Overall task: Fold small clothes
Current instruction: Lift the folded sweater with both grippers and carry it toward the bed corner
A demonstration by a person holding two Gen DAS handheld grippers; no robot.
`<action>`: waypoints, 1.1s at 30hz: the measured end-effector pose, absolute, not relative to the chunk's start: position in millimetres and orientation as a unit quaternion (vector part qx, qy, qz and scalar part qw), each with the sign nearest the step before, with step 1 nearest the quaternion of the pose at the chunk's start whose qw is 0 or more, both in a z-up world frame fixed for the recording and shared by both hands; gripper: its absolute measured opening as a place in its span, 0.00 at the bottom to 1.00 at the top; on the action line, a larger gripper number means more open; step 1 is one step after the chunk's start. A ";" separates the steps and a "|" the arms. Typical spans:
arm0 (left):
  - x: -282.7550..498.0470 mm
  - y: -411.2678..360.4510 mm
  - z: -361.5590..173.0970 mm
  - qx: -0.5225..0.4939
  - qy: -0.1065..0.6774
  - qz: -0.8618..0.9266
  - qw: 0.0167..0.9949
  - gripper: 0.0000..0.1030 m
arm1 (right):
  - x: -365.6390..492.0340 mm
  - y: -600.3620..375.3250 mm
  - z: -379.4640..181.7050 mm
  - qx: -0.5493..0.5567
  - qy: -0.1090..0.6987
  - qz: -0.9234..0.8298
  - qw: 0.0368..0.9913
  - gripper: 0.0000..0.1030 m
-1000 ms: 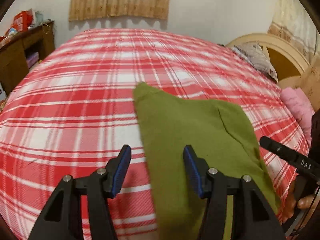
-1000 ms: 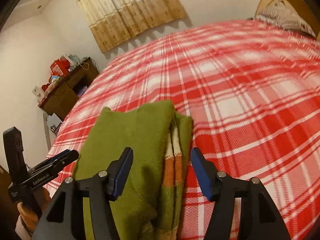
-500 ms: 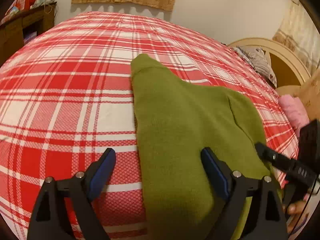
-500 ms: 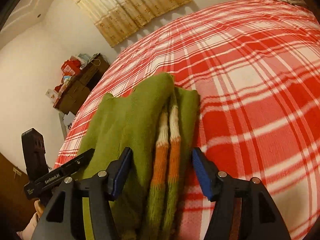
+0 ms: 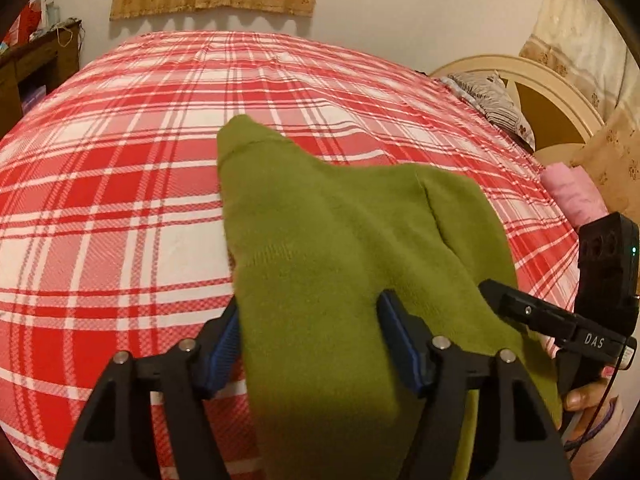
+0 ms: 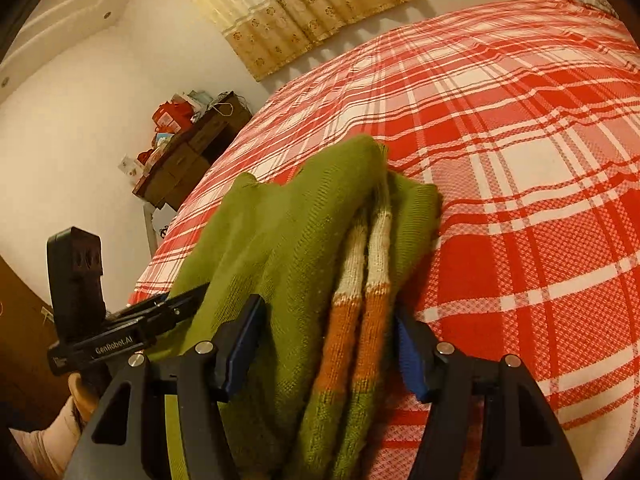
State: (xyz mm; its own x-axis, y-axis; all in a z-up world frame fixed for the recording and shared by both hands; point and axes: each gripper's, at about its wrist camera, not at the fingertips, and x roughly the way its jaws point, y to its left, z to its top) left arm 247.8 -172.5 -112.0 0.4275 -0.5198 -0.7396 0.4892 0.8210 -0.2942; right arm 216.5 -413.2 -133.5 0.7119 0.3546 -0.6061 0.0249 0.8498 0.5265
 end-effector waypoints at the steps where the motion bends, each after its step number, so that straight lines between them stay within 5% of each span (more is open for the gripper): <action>1: 248.8 -171.7 -112.7 -0.023 0.446 -0.299 0.843 0.68 | 216.9 -413.6 -133.4 0.258 0.368 0.092 0.889 0.61; 9: 246.7 -175.9 -112.1 -0.011 0.434 -0.298 0.850 0.68 | 227.8 -403.9 -130.4 0.217 0.379 0.089 0.895 0.62; 12: 246.9 -175.7 -112.6 -0.012 0.431 -0.298 0.852 0.66 | 226.4 -400.3 -128.5 0.202 0.374 0.081 0.901 0.51; 14: 244.0 -178.1 -112.0 -0.006 0.424 -0.293 0.857 0.63 | 224.7 -397.0 -126.7 0.193 0.366 0.081 0.907 0.39; 25: 224.9 -176.7 -91.9 0.034 0.447 -0.296 0.844 0.39 | 197.0 -395.8 -113.3 0.239 0.362 0.061 0.899 0.31; 27: 218.3 -173.6 -92.3 0.042 0.465 -0.308 0.829 0.40 | 182.0 -394.0 -110.4 0.239 0.364 0.076 0.897 0.30; 33: 225.0 -179.3 -110.1 0.009 0.482 -0.319 0.816 0.68 | 167.1 -402.3 -127.8 0.260 0.370 0.060 0.890 0.33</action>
State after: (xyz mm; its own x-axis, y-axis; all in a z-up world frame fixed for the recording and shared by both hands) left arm 225.0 -179.3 -110.1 0.3323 -0.5115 -0.7924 0.5292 0.7966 -0.2923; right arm 167.1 -402.3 -127.8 0.7186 0.2988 -0.6280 0.0862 0.8577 0.5068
